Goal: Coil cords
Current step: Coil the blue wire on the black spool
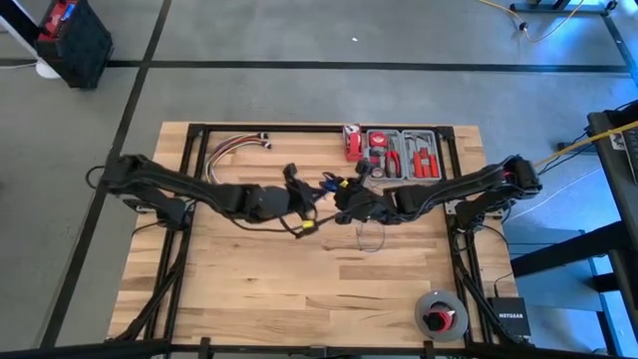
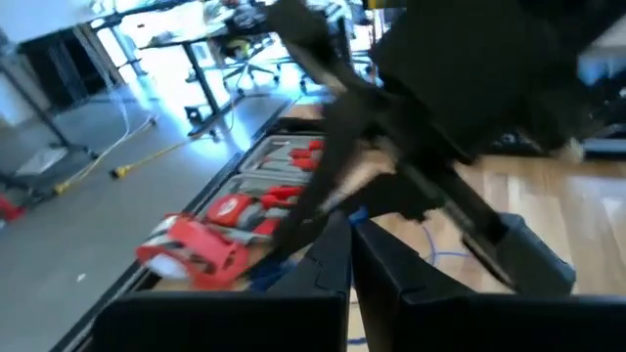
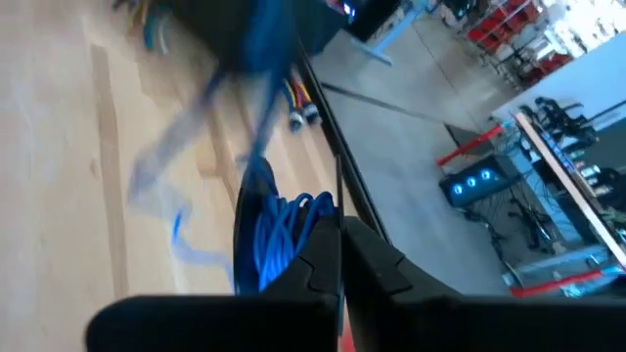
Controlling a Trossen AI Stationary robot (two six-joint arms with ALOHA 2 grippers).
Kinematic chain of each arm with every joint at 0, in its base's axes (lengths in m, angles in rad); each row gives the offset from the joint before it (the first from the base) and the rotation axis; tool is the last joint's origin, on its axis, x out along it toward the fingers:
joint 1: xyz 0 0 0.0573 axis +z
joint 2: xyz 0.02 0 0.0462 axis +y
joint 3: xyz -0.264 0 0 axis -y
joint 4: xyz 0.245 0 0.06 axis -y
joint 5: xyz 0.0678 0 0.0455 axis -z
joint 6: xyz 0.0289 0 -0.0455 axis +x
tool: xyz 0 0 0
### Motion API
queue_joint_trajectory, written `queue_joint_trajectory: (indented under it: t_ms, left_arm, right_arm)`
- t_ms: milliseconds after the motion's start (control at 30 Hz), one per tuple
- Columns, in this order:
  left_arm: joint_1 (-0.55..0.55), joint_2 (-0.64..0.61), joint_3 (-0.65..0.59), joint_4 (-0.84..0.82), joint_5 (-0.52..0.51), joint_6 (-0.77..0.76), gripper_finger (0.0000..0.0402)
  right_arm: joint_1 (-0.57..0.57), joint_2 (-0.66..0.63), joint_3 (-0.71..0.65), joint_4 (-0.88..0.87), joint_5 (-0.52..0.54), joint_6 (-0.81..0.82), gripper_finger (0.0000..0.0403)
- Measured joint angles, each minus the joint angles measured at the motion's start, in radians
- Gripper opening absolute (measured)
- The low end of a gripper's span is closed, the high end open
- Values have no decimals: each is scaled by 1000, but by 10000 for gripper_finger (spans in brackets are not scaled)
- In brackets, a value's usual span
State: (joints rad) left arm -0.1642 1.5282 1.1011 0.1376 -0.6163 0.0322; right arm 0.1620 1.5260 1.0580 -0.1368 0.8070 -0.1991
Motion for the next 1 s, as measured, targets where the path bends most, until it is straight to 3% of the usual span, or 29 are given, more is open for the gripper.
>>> queue_joint_trajectory:
  t_ms: [267, 367, 500, 1000]
  left_arm:
    - [-36, 180, 0, 209, -30, 216, 0]
    - [-41, 191, 3, 241, -45, 197, 0]
    - [-41, 211, -4, 165, -35, 193, 0]
    - [-30, 228, 4, 179, -17, 101, 0]
  right_arm:
    - [1, -19, -10, 56, -79, -50, 3]
    - [1, -46, -9, 58, -83, -43, 3]
    - [1, -85, 1, 80, -74, -20, 3]
    - [2, -217, -4, 155, -239, -44, 3]
